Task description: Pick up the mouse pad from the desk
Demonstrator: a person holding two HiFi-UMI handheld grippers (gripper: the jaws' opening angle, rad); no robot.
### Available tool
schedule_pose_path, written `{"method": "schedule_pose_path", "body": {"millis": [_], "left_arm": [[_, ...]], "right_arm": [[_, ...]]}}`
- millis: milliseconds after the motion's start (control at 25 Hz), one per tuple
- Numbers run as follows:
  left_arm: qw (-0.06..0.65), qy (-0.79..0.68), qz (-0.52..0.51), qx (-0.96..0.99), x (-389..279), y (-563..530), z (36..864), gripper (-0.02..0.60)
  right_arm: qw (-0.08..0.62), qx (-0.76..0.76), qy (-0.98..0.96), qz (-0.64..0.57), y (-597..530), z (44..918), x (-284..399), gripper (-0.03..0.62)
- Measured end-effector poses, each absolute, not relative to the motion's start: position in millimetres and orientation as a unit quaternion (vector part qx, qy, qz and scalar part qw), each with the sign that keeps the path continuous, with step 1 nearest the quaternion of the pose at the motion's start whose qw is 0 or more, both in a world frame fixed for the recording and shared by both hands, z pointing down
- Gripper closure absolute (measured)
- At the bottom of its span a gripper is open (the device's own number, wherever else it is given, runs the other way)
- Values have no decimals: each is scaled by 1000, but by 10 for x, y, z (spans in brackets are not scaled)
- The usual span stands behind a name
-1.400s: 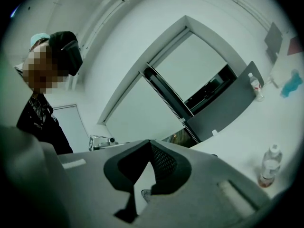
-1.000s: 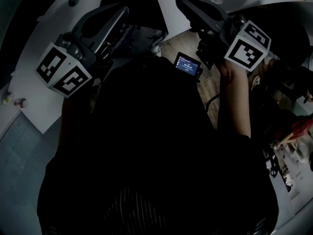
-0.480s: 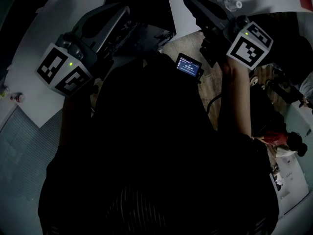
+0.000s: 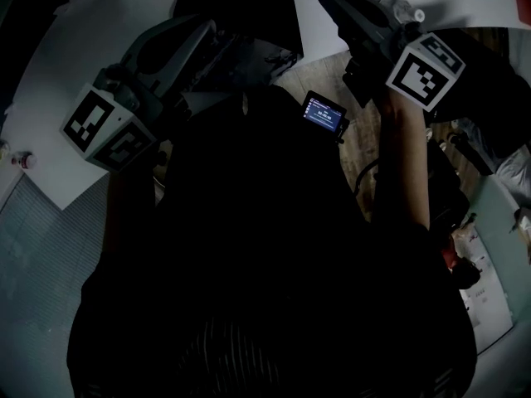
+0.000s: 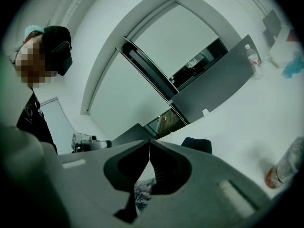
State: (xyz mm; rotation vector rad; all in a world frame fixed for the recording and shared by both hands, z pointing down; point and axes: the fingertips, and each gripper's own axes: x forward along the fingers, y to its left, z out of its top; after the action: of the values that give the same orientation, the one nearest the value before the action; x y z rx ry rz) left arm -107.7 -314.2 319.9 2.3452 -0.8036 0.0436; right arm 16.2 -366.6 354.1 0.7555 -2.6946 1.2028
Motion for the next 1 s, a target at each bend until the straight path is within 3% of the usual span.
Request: {"method": "schedule_pose_path", "body": {"millis": [360,1000], "left_arm": [[346,-318,19,883,-1118,-3121,3275,575],[360,-313,22,879,-1093,-3103,3289,575]], "right_arm": [[73,248,-877,405,-3822,3735,178,580],[118,307,-843,425,-3924,4303,455,428]]}}
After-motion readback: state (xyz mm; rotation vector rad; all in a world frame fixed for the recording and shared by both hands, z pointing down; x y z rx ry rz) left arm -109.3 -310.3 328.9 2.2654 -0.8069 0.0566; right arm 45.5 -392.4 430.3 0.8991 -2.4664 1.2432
